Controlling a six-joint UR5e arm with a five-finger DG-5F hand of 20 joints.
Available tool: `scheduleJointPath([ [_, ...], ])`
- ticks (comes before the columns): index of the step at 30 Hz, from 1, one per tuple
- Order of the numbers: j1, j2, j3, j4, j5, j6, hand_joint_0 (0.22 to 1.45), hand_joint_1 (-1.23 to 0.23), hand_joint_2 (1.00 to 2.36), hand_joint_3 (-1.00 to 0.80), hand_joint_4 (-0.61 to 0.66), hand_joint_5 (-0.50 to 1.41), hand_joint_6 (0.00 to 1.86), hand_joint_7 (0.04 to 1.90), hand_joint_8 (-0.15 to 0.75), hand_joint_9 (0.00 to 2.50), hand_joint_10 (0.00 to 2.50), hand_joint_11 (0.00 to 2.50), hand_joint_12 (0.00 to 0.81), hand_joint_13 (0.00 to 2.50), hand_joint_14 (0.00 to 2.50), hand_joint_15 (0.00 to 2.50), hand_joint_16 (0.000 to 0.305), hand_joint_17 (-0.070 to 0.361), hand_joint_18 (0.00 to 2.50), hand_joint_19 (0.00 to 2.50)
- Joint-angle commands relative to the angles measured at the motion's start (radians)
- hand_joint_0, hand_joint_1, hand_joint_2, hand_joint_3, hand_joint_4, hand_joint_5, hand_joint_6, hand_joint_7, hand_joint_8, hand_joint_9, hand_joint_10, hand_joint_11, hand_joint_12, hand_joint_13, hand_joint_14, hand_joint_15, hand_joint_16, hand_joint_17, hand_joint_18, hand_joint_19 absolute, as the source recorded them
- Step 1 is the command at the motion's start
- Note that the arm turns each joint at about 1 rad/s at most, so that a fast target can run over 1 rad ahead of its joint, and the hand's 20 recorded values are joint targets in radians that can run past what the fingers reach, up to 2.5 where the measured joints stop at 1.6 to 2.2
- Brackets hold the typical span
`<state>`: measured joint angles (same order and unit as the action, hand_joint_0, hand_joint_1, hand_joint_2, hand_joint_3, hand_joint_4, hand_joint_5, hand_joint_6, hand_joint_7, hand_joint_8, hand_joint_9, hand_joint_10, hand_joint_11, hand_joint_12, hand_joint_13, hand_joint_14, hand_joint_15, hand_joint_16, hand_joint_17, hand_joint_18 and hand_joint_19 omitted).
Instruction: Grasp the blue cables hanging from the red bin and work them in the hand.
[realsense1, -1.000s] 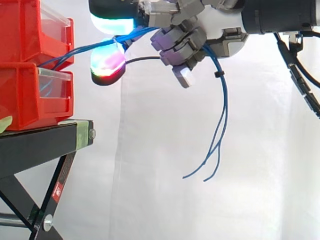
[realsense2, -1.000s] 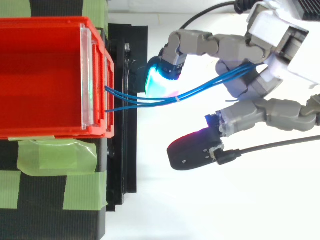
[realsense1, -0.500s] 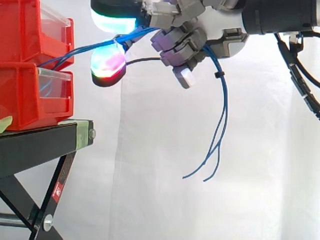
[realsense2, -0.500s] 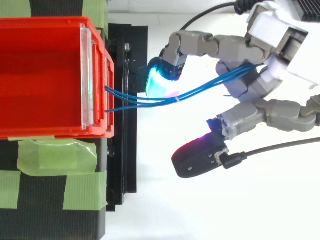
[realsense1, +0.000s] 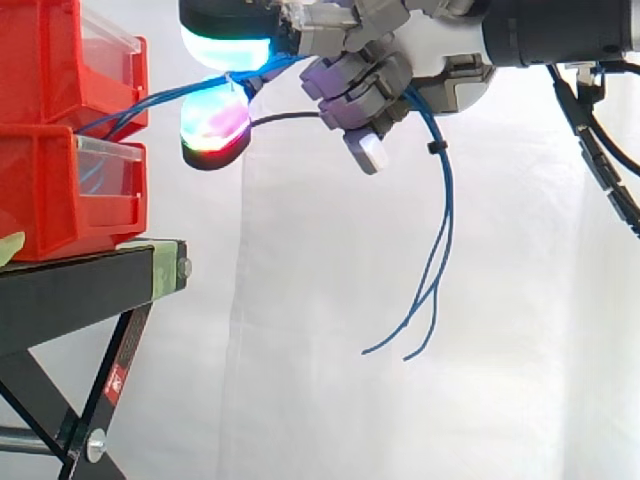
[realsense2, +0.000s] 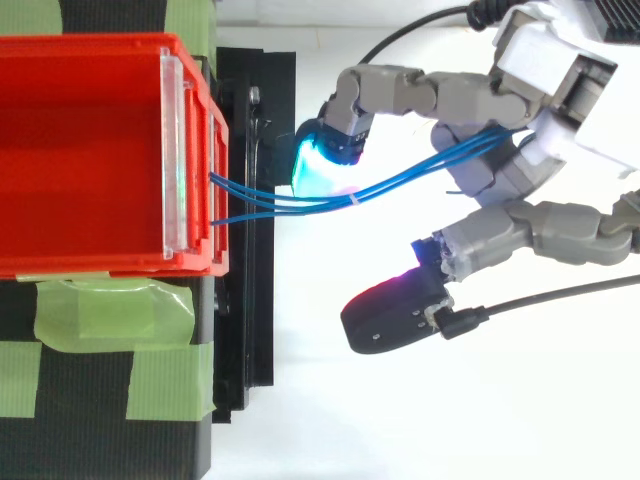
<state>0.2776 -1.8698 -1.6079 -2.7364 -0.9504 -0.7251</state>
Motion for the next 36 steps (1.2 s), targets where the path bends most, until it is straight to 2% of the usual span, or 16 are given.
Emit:
scheduleJointPath([
  [1, 0.000, 0.000, 0.000, 0.003, 0.004, 0.001, 0.89, -0.68, 1.01, -0.87, 0.36, 0.36, 0.01, 1.28, 0.535, 1.78, 2.50, 2.50, 0.712, 2.02, 2.50, 1.97, 0.237, 0.178, 2.50, 0.65],
  [4, -0.001, 0.000, 0.000, 0.003, 0.022, 0.001, 0.89, -0.68, 1.01, -0.86, 0.37, 0.37, 0.01, 1.27, 0.535, 1.78, 2.50, 2.50, 0.712, 2.02, 2.50, 1.97, 0.237, 0.178, 2.50, 0.65],
  [7, -0.001, 0.000, 0.000, 0.003, 0.074, 0.001, 0.89, -0.68, 1.01, -0.87, 0.36, 0.37, 0.01, 1.28, 0.535, 1.78, 2.50, 2.50, 0.712, 2.02, 2.50, 1.97, 0.237, 0.178, 2.50, 0.65],
  [8, -0.001, 0.000, 0.000, 0.004, 0.078, 0.001, 0.90, -0.68, 1.01, -0.87, 0.36, 0.37, 0.01, 1.28, 0.535, 1.78, 2.50, 2.50, 0.712, 2.02, 2.50, 1.97, 0.237, 0.178, 2.50, 0.65],
  [17, -0.001, 0.000, 0.000, 0.026, 0.084, -0.002, 0.97, -0.71, 1.01, -0.81, 0.36, 0.37, 0.01, 1.28, 0.535, 1.78, 2.50, 2.50, 0.712, 2.02, 2.50, 1.97, 0.237, 0.178, 2.50, 0.65],
  [32, -0.001, 0.000, 0.000, 0.033, 0.085, -0.004, 1.00, -0.73, 1.01, -0.82, 0.36, 0.36, 0.01, 1.27, 0.535, 1.78, 2.50, 2.50, 0.712, 2.02, 2.50, 1.97, 0.237, 0.178, 2.50, 0.65],
  [36, -0.001, 0.000, 0.000, 0.037, 0.087, -0.013, 0.99, -0.74, 1.01, -0.79, 0.33, 0.34, 0.00, 1.37, 0.535, 1.78, 2.50, 2.50, 0.712, 2.02, 2.50, 1.97, 0.237, 0.178, 2.50, 0.65],
])
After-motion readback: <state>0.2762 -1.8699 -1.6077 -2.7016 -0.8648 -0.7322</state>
